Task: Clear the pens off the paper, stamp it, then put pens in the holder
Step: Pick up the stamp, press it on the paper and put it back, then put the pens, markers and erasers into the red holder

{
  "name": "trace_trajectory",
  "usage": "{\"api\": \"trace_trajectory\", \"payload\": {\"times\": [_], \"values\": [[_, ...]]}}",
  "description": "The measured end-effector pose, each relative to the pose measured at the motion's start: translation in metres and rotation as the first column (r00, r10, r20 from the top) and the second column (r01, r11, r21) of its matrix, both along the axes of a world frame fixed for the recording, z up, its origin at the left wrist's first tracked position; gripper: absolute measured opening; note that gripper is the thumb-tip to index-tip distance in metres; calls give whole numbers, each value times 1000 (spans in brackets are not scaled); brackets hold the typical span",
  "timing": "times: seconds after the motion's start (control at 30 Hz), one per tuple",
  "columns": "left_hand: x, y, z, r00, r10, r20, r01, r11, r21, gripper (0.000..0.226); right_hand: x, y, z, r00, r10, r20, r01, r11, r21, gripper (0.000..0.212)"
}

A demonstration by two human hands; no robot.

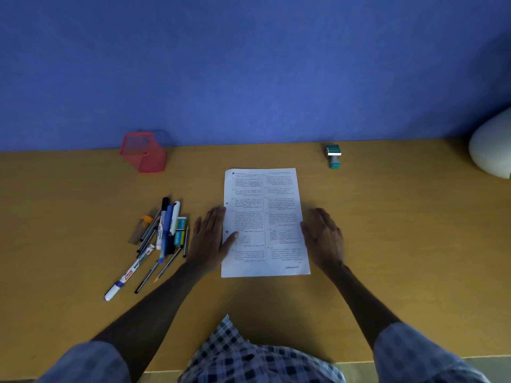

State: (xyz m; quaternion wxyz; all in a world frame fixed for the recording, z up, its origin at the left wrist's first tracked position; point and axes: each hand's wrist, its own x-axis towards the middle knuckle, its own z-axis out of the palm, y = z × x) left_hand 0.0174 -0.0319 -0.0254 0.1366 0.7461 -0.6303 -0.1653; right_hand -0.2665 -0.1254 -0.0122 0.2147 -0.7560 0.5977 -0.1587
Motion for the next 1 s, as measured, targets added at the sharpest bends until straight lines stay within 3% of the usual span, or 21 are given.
{"api": "trace_trajectory", "payload": {"times": [0.3, 0.57, 0.73, 1.0], "values": [[16, 29, 21, 999, -17, -48, 16, 999, -39, 62, 52, 20, 17, 984, 178, 27, -177, 983, -44, 49], [59, 58, 36, 983, 185, -12, -180, 936, -303, 36, 112, 27, 37, 955, 272, 118, -270, 962, -32, 42], [91, 68, 40, 955, 288, 68, -253, 916, -312, 22, 150, 32, 48, 942, 294, 164, -299, 954, 3, 31], [111, 77, 31, 931, 347, 111, -306, 910, -279, 21, 205, 43, 47, 915, 354, 192, -380, 918, 116, 25]]}}
